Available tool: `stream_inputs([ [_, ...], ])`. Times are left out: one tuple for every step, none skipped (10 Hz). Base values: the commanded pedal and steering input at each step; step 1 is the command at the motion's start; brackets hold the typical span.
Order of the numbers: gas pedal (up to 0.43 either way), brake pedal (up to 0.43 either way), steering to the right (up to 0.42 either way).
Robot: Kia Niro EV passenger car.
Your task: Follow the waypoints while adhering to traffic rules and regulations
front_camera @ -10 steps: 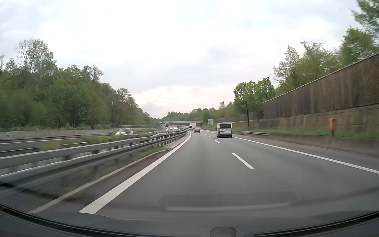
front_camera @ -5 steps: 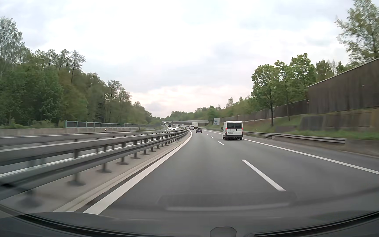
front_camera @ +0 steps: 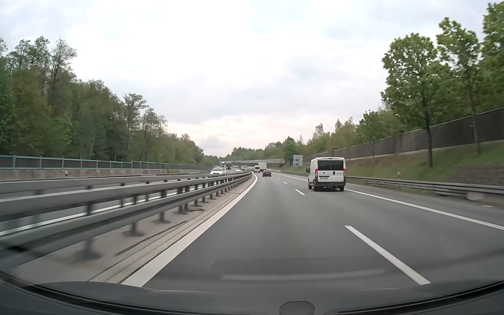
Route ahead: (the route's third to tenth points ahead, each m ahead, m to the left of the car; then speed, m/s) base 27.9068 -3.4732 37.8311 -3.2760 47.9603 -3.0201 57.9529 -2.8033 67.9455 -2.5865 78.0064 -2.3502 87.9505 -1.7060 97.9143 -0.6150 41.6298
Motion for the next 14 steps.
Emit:
stream_inputs([
  [0.0,0.0,-0.006],
  [0.0,0.0,-0.006],
  [0.0,0.0,-0.006],
  [0.0,0.0,-0.005],
  [0.0,0.0,-0.005],
  [0.0,0.0,-0.004],
  [0.0,0.0,-0.005],
  [0.0,0.0,-0.005],
  [0.0,0.0,-0.005],
  [0.02,0.0,-0.005],
  [0.059,0.0,-0.006],
  [0.087,0.0,-0.006],
  [0.098,0.0,-0.006],
  [0.098,0.0,-0.006],
])
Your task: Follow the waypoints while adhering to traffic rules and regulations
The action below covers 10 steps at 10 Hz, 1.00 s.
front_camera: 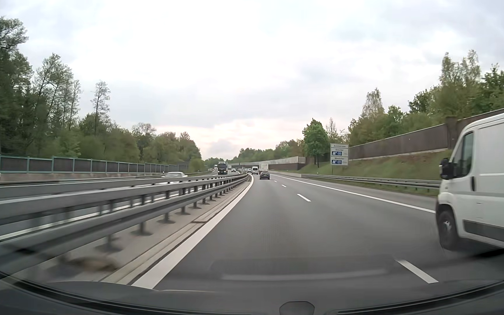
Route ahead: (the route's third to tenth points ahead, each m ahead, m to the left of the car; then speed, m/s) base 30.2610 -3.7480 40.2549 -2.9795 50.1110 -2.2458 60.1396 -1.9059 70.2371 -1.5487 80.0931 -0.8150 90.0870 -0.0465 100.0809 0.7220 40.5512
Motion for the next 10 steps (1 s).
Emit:
stream_inputs([
  [0.098,0.0,-0.007],
  [0.098,0.0,-0.007],
  [0.098,0.0,-0.008],
  [0.098,0.0,-0.008],
  [0.098,0.0,-0.008],
  [0.098,0.0,-0.008],
  [0.098,0.0,-0.008],
  [0.098,0.0,-0.008],
  [0.067,0.0,-0.008],
  [0.0,0.0,-0.008],
])
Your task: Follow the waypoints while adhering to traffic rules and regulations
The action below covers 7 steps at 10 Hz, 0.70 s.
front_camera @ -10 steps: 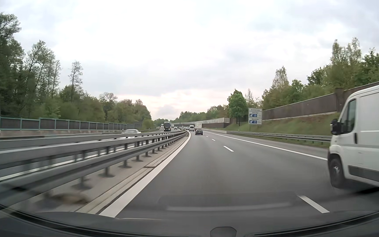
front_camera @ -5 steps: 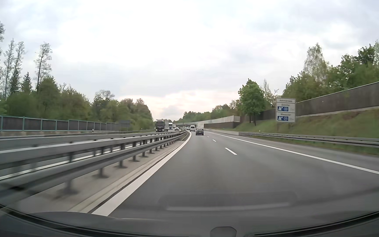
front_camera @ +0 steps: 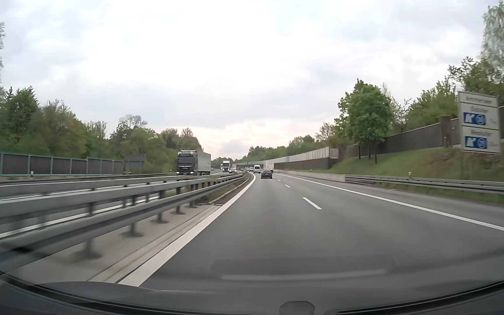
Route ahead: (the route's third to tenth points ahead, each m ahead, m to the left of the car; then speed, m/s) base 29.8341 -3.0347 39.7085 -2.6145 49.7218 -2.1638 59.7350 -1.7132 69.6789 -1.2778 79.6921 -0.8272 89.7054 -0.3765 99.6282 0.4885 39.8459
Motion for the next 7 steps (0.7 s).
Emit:
stream_inputs([
  [0.0,0.0,-0.008],
  [0.0,0.0,-0.008],
  [0.0,0.0,-0.007],
  [0.0,0.0,-0.007],
  [0.0,0.0,-0.007],
  [0.0,0.0,-0.006],
  [0.0,0.0,-0.007],
])
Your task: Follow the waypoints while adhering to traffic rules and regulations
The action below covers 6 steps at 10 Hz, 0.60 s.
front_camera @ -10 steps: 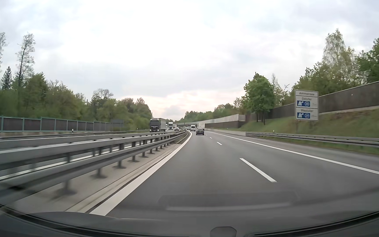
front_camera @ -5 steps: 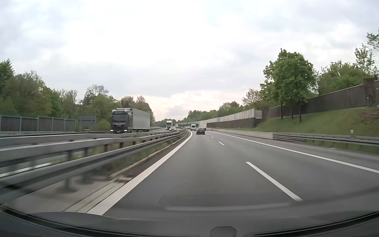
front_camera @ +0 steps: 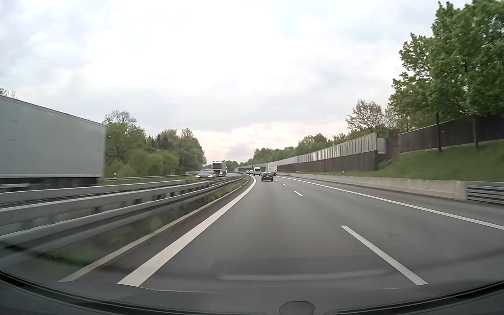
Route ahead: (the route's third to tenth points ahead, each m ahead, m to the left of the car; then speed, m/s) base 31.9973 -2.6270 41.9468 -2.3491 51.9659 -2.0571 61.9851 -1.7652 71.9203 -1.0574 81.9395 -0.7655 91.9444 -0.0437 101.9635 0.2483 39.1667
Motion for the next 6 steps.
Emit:
stream_inputs([
  [0.0,0.0,-0.006],
  [0.0,0.0,-0.006],
  [0.0,0.0,-0.006],
  [0.0,0.0,-0.006],
  [0.0,0.0,-0.006],
  [0.0,0.0,-0.006],
])
